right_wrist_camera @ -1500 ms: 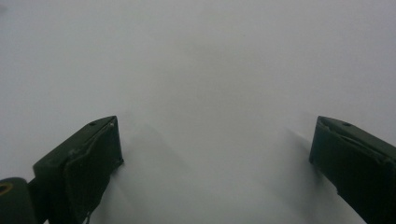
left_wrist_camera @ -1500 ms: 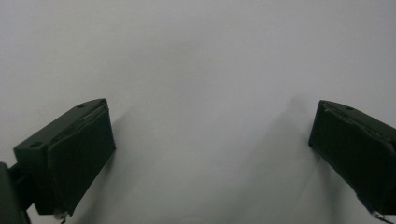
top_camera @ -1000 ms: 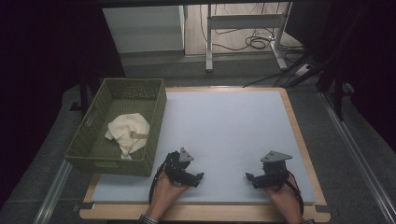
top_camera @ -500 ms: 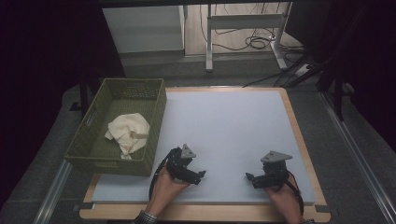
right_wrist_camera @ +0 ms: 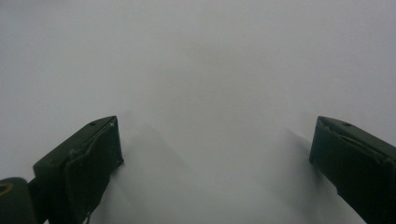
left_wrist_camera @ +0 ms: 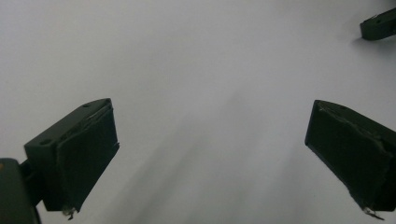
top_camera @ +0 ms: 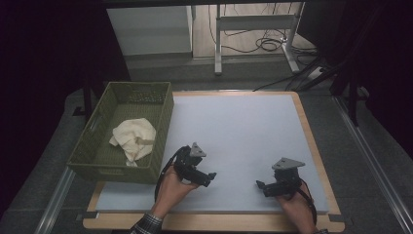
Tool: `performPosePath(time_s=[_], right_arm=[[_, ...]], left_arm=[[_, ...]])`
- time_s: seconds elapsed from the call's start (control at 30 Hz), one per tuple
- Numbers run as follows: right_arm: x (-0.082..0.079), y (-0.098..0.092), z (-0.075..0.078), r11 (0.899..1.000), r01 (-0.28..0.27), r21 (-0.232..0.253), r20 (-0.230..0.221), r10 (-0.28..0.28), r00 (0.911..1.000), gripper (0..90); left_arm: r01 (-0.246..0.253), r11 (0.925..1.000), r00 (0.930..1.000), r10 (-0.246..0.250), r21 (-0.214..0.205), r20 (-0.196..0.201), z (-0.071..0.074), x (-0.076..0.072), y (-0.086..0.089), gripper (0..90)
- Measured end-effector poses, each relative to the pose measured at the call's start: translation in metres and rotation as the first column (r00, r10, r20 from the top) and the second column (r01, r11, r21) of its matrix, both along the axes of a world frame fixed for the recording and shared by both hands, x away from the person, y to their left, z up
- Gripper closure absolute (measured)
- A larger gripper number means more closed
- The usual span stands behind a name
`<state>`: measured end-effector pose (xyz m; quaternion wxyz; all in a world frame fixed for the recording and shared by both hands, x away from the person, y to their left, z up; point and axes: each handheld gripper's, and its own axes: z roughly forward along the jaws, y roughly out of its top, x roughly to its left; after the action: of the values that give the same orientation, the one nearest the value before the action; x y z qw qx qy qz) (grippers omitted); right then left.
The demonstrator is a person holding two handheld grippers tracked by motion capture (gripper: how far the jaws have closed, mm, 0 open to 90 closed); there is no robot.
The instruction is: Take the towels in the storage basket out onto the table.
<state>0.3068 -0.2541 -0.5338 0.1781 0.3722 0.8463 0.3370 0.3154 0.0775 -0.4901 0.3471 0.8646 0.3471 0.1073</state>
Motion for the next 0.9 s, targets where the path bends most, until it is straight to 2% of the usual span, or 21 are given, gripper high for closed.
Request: performPosePath(time_s=[0.23, 0.33, 0.57, 0.8, 0.9], right_arm=[[0.0, 0.0, 0.0, 1.0, 0.001, 0.0, -0.001, -0.001, 1.0, 2.2], [0.0, 0.0, 0.0, 1.0, 0.0, 0.001, -0.001, 0.0, 1.0, 2.2], [0.0, 0.0, 0.0, 1.0, -0.001, 0.0, 0.001, 0.001, 1.0, 2.2], [0.0, 0.0, 0.0, 1.0, -0.002, 0.0, 0.002, 0.002, 1.0, 2.2], [0.0, 0.0, 0.0, 1.0, -0.002, 0.001, 0.003, 0.002, 1.0, 2.2]], left_arm=[[-0.007, 1.0, 1.0, 0.007, -0.001, -0.006, 0.017, 0.009, 0.002, 1.5], [-0.001, 1.0, 1.0, 0.001, -0.008, -0.004, 0.03, 0.013, 0.004, 1.3], [0.002, 1.0, 1.0, -0.002, 0.004, -0.009, 0.049, 0.022, 0.008, 0.9], [-0.002, 0.9999, 1.0, 0.002, 0.013, -0.002, 0.072, 0.034, 0.019, 0.8], [-0.005, 0.9999, 1.0, 0.005, 0.012, -0.002, 0.077, 0.037, 0.023, 0.7]])
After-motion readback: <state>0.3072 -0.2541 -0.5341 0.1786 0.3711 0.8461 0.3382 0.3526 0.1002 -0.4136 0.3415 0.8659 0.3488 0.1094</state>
